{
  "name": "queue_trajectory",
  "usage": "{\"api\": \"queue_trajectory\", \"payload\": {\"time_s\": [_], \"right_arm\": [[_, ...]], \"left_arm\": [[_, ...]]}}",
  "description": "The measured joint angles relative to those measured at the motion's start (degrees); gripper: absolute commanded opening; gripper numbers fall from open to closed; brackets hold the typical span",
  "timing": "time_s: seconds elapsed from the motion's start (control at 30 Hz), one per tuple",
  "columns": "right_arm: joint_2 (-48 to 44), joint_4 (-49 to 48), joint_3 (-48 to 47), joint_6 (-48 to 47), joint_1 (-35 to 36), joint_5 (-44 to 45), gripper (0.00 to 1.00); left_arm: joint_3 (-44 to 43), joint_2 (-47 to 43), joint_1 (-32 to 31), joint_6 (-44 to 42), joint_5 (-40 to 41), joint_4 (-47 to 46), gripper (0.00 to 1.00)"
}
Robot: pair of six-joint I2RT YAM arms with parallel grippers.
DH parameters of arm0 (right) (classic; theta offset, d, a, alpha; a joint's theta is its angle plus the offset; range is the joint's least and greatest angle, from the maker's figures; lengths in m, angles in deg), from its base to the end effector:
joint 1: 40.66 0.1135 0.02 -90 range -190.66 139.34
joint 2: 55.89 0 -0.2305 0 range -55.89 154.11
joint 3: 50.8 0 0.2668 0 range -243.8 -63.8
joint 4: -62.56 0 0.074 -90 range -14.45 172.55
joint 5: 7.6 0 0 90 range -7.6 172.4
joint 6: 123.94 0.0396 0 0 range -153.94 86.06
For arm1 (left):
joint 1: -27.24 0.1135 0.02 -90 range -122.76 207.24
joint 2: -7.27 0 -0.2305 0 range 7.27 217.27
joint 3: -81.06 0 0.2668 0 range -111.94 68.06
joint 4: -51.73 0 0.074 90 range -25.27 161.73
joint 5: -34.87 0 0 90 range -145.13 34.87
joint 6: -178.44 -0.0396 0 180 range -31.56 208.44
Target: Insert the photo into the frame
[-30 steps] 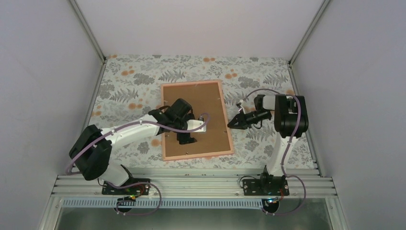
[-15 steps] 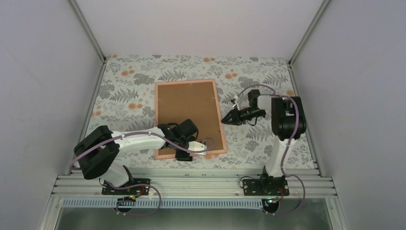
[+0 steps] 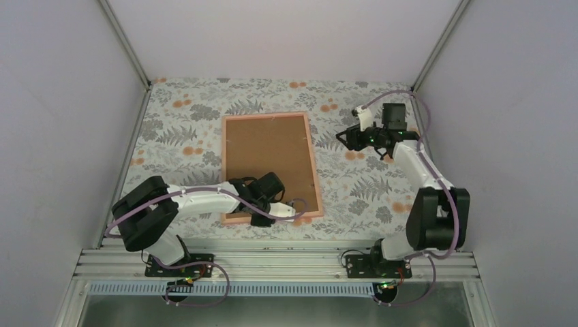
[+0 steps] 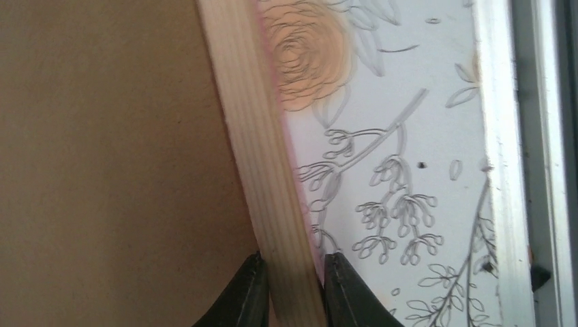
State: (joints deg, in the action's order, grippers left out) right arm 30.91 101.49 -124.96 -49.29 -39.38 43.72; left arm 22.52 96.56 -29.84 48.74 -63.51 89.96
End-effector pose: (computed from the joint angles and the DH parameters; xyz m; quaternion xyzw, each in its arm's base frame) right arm 0.3320 0.0322 0.2031 -0.2367 0.8659 0.2723 0.3465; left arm 0.1511 -0.2441 0.1019 0.7420 0.6412 -0.0985 0.1690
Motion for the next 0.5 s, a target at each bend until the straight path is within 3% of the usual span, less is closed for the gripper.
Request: {"api": "queue_trajectory", "payload": {"time_s": [0.03, 0.1, 0.13, 0.27, 0.5], "right_arm": [[-1.51, -1.16, -0.02, -0.48, -0.33, 1.66, 0.71], [-3.67, -2.64, -0.33, -1.81, -0.74, 4.11, 0.96], [-4.31, -2.97, -0.68, -2.93, -1.09, 4.96, 1.0], [-4.31, -1.29, -3.8, -8.31, -2.43, 4.94, 1.0], [-5.4, 4.24, -10.01, -19.78, -5.55, -2.56, 1.0]], "left_arm": [[-0.22, 0.13, 0.09, 0.5, 0.22, 0.09, 0.1], [-1.2, 0.79, 1.11, 1.99, 0.39, 0.76, 0.04], [-2.1, 1.49, 2.21, 2.01, 0.11, 1.31, 0.03], [-6.23, 4.17, 6.27, 0.0, -3.37, 4.98, 0.02], [-17.86, 4.07, 11.63, -3.21, -10.86, 18.93, 0.02]]}}
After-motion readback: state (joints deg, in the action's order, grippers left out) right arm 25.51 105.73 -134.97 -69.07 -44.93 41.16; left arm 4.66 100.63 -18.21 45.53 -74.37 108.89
